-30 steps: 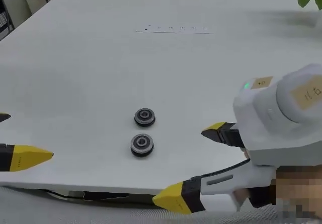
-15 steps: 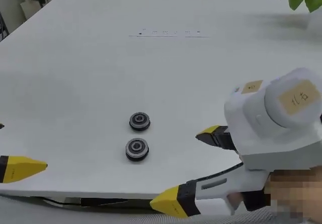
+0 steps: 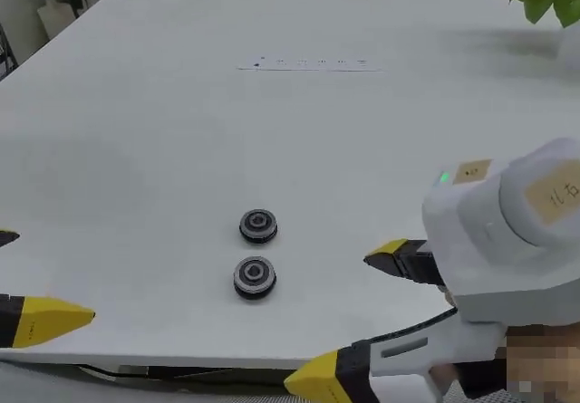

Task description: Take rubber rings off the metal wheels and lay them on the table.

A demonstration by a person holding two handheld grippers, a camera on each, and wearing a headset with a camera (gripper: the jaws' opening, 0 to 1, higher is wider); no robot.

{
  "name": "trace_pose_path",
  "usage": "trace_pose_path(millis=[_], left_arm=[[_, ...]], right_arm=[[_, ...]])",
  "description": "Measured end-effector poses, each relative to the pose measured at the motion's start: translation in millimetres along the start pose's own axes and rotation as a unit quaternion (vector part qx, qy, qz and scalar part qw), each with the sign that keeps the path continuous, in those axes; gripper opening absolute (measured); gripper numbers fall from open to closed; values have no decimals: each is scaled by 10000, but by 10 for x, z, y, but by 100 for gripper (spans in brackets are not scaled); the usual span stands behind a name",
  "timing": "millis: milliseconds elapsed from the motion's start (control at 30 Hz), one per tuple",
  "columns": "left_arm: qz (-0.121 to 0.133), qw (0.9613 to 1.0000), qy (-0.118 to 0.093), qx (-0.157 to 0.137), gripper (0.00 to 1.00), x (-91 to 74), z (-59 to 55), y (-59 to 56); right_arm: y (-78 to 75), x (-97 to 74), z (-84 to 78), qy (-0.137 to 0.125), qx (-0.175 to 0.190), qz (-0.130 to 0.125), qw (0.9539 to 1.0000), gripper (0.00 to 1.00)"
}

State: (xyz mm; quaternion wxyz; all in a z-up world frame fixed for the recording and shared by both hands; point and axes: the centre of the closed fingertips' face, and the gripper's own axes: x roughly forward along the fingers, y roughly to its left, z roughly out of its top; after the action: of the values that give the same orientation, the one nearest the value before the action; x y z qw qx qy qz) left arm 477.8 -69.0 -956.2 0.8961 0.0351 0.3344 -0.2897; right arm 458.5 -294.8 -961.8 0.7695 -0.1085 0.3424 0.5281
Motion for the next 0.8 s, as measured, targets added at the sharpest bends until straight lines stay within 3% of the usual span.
trace_pose_path(millis=[200, 333, 433, 533, 600, 700, 800], left_arm=[[-229, 9996, -132, 34, 94, 5, 47, -76], [-497, 9986, -67, 177, 96, 20, 33, -173], [-641, 9977, -126, 162, 97, 17, 54, -226], [-726, 9972, -80, 132, 99, 15, 46, -247], [-940, 9944, -95, 467, 100, 9, 72, -323], [-1135, 9905, -40, 779, 100, -15, 79, -407], [-1164, 9881, -95, 999, 100, -35, 134, -418]], right_arm=[[-89, -18, -12, -11, 200, -237, 9995, 86], [-184, -45, -46, 22, 358, -479, 9982, 87], [-219, -61, -34, -72, 591, -506, 9969, 86], [-254, -86, 0, -309, 1081, -492, 9924, 86], [-293, -121, 25, -515, 1346, -525, 9882, 86], [-333, -156, -4, -539, 1406, -601, 9868, 86], [-382, -181, 2, -585, 1517, -720, 9841, 86]])
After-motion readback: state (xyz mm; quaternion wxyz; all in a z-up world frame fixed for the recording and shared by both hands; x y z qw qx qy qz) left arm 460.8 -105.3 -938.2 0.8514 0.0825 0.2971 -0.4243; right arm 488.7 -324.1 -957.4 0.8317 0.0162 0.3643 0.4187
